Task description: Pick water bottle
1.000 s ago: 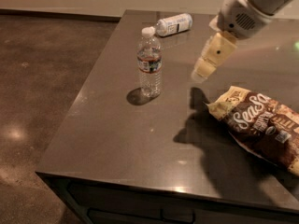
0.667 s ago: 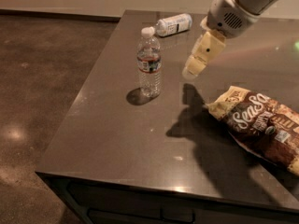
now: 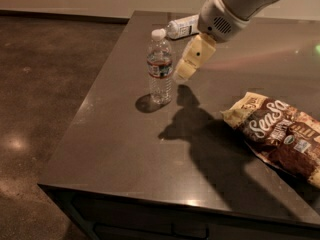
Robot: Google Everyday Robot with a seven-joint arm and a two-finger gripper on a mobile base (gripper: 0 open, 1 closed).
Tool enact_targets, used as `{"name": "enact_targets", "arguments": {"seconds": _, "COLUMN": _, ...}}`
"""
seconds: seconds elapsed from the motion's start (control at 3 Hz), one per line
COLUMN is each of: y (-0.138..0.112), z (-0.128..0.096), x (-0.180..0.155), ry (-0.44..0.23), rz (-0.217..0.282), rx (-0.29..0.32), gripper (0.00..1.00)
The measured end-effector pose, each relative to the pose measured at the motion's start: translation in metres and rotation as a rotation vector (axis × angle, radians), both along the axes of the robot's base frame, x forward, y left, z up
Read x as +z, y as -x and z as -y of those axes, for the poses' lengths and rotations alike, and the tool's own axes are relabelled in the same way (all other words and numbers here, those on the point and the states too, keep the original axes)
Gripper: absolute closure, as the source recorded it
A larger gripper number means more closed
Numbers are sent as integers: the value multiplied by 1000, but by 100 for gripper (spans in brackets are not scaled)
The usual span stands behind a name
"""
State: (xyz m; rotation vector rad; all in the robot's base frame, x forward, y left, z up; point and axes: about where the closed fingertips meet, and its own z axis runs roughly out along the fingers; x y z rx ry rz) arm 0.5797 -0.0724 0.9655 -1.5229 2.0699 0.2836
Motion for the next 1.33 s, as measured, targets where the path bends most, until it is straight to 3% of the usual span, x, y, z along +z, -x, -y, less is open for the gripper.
{"name": "enact_targets", "arguments": {"seconds": 0.67, "y": -5, "z": -38, "x": -5, "ry": -59, "rz": -3, "rx": 24, "gripper": 0}}
{"name": "enact_targets", "arguments": {"seconds": 1.33, "y": -5, "z": -61, "x": -6, "ry": -92, "rz": -7, "rx": 41, "gripper": 0}}
